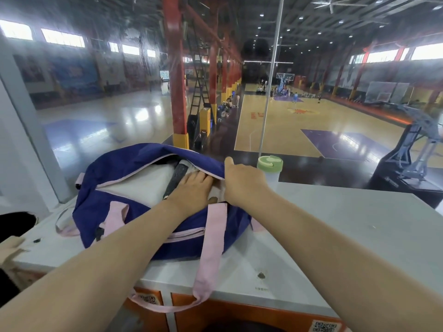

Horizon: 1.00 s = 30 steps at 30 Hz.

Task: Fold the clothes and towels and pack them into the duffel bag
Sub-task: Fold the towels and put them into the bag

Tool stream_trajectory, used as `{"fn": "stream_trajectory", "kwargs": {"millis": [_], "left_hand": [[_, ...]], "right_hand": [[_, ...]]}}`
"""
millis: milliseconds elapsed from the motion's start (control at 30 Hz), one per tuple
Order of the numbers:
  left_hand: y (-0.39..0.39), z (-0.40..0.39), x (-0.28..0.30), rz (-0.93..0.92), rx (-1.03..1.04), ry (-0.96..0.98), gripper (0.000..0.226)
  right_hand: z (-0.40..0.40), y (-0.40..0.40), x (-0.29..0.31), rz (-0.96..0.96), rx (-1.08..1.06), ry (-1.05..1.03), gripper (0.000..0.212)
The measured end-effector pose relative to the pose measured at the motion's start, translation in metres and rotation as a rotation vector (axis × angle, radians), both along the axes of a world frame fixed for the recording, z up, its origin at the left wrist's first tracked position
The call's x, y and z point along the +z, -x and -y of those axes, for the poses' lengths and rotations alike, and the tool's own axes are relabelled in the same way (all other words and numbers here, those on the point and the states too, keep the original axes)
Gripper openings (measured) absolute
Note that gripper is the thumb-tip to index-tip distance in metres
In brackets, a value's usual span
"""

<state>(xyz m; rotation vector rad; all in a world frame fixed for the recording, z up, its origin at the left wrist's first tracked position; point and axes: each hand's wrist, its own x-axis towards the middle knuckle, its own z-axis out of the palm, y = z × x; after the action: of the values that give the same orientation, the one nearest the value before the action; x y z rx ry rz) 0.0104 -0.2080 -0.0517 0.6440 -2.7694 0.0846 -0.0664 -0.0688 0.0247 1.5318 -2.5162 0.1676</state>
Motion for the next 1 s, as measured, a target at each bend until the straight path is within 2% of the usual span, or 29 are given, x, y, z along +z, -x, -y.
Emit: {"fn": "stream_trajectory", "kwargs": {"millis": [67, 200, 400, 500, 600, 733, 833, 933, 1000], "left_hand": [[-0.004, -0.003, 0.002, 0.059, -0.036, -0.023, 0.057], [-0.005, -0.006, 0.004, 0.222, -0.024, -0.067, 0.071], [-0.008, -0.031, 0.037, 0.457, 0.063, -0.245, 0.069], [-0.005, -0.039, 0.053, 0.434, 0.105, -0.336, 0.062], [-0.004, -0.045, 0.046, 0.433, 0.132, -0.265, 0.063], [-0.007, -0.040, 0.029, 0.459, 0.042, -0.133, 0.073], [-0.014, -0.026, 0.022, 0.363, -0.041, -0.202, 0.061], [-0.032, -0.030, 0.033, 0.032, -0.087, -0.554, 0.038], [-0.048, -0.033, 0.044, -0.114, -0.114, -0.629, 0.028]], "right_hand": [[0.009, 0.006, -0.003, -0.019, -0.041, -0.026, 0.043], [0.015, 0.017, 0.001, -0.049, -0.047, -0.056, 0.026], [0.010, 0.019, 0.029, 0.110, -0.014, 0.065, 0.018], [0.004, 0.013, 0.044, 0.163, 0.027, 0.119, 0.012], [-0.004, 0.008, 0.049, 0.202, 0.057, 0.156, 0.011], [-0.012, 0.010, 0.031, 0.202, 0.050, 0.171, 0.013], [-0.018, 0.020, 0.013, 0.289, 0.093, 0.225, 0.010], [-0.026, 0.030, -0.004, 0.417, 0.138, 0.234, 0.013], [-0.030, 0.037, -0.013, 0.470, 0.158, 0.251, 0.009]]}}
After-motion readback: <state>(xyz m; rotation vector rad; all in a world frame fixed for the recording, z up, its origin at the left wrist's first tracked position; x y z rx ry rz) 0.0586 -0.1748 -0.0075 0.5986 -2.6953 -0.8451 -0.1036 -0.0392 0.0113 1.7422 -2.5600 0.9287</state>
